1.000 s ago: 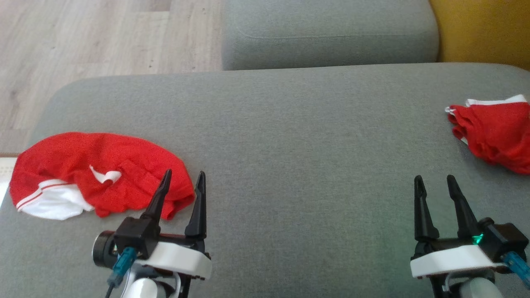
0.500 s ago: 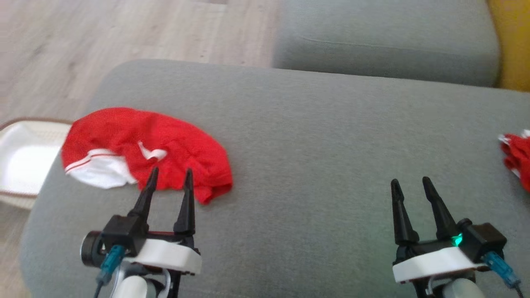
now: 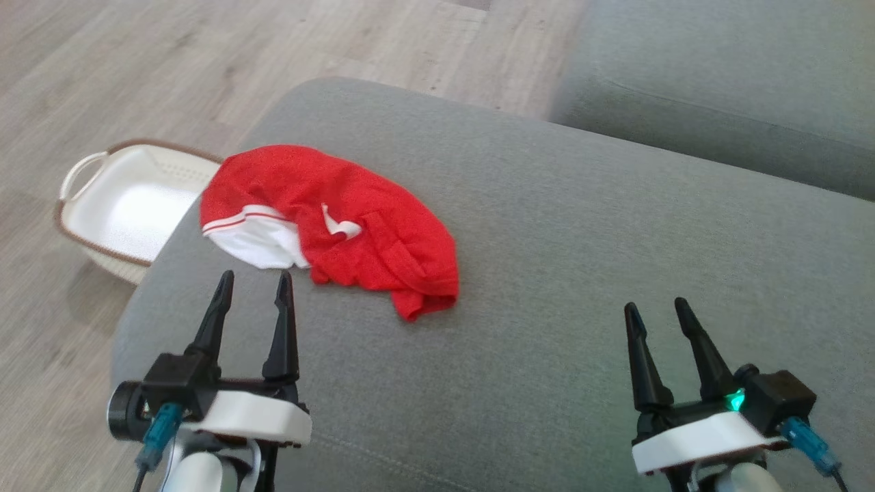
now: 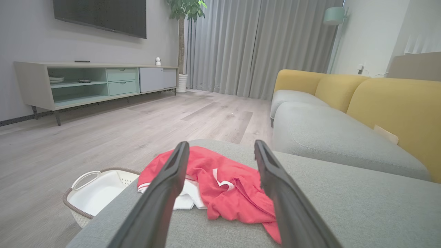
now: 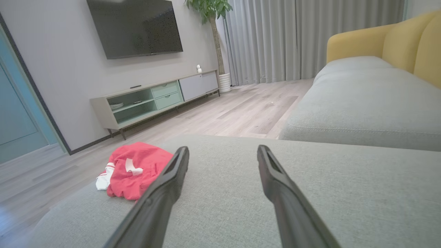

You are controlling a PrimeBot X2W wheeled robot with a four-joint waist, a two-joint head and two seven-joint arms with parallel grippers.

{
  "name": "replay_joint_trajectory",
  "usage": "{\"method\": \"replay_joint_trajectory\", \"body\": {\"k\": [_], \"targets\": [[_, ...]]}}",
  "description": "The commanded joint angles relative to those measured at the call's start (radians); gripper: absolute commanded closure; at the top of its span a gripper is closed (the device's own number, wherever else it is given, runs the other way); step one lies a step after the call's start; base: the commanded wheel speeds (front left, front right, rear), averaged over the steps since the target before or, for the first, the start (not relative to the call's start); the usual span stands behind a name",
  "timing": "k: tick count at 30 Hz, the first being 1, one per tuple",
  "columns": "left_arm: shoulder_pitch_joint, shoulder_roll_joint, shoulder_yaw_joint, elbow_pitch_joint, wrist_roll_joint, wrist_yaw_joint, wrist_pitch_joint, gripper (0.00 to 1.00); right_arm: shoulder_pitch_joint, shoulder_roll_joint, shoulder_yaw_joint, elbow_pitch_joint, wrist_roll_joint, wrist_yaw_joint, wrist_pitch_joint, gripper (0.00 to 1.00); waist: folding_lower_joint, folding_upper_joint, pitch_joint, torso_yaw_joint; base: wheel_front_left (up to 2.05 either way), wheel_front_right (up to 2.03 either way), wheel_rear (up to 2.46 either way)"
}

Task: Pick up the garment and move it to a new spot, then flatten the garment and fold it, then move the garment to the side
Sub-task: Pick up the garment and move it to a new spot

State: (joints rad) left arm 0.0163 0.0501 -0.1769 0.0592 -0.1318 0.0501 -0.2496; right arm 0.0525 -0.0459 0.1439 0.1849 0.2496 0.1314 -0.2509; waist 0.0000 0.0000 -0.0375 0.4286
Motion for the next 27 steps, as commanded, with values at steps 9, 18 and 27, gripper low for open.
{"method": "replay_joint_trajectory", "body": {"k": [9,18,27], "targets": [[-0.034,0.0,0.059,-0.043,0.011,-0.008,-0.012,0.0,-0.043,-0.004,0.034,-0.018,0.011,-0.001,-0.011,0.0,0.0,0.0,-0.001,0.052,0.0,0.0,0.0],[-0.059,0.0,0.11,-0.051,0.009,-0.01,-0.012,0.0,-0.064,-0.004,0.027,-0.028,-0.008,-0.001,-0.011,0.0,0.0,0.0,0.055,0.016,0.0,0.0,0.0],[-0.248,0.038,0.185,0.058,0.03,-0.07,-0.012,0.0,-0.144,-0.004,-0.014,-0.081,-0.104,-0.001,-0.011,0.0,0.0,0.0,0.221,-0.041,0.0,0.0,0.0]]}}
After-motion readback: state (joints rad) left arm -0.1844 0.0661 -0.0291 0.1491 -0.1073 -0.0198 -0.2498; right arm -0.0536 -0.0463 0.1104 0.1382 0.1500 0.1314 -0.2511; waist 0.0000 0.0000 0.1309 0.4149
